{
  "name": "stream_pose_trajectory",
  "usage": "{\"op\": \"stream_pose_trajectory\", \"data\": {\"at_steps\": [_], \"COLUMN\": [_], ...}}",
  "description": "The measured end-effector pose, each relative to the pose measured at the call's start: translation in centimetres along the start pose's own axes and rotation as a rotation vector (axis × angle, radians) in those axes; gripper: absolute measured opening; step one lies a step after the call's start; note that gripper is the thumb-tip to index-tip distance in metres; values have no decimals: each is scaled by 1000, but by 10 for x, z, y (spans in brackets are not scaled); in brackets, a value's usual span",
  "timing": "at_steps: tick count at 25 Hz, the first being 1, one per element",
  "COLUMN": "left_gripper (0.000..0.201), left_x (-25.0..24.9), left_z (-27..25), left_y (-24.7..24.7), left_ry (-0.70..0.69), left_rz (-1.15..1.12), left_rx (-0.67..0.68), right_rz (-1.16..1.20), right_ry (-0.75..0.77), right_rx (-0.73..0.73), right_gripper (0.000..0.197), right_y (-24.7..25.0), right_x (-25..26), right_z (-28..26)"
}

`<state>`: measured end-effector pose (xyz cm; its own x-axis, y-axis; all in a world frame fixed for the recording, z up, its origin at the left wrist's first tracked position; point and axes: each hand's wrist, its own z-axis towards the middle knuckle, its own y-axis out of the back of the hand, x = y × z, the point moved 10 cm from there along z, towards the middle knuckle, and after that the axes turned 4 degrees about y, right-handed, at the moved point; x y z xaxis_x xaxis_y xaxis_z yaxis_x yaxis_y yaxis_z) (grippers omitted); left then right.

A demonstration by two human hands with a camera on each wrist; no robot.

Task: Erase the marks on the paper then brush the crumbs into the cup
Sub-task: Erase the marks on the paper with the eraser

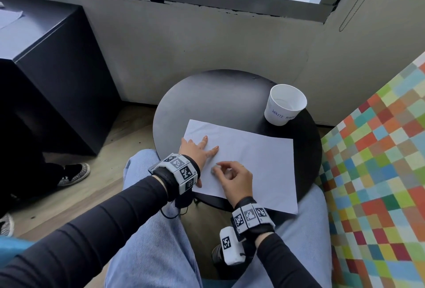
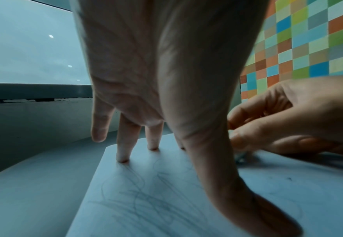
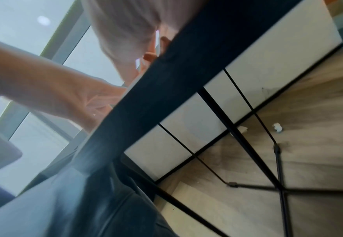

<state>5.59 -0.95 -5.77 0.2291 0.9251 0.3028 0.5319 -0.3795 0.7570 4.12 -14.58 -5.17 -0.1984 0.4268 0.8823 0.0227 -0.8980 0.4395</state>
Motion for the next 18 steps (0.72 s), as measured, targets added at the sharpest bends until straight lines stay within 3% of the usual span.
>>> {"op": "stream_pose_trajectory", "data": {"at_steps": [2, 3, 6, 10, 14, 17, 18], "left_gripper": [129, 129, 129, 128, 129, 128, 129], "left_x": [0, 0, -1, 0, -2, -1, -2], "left_z": [0, 0, 1, 1, 1, 0, 0], "left_y": [0, 0, 1, 0, 2, 2, 2], "left_ry": [8, 8, -5, 7, -6, 2, -1], "left_rz": [5, 5, -9, 1, 10, 22, 27], "left_rx": [-3, -3, -3, -4, -15, -15, -17], "right_rz": [-7, 0, 19, -8, 16, 21, 18], "right_ry": [66, 70, -1, 99, 45, 131, 130], "right_rx": [148, 163, 1, 168, -4, 203, 198], "right_gripper": [5, 6, 8, 4, 7, 7, 7], "right_y": [-12, -12, 4, -13, 6, -10, -9], "right_x": [9, 10, 1, 13, 3, 15, 15], "right_z": [-4, -4, 2, -5, 0, -7, -6]}}
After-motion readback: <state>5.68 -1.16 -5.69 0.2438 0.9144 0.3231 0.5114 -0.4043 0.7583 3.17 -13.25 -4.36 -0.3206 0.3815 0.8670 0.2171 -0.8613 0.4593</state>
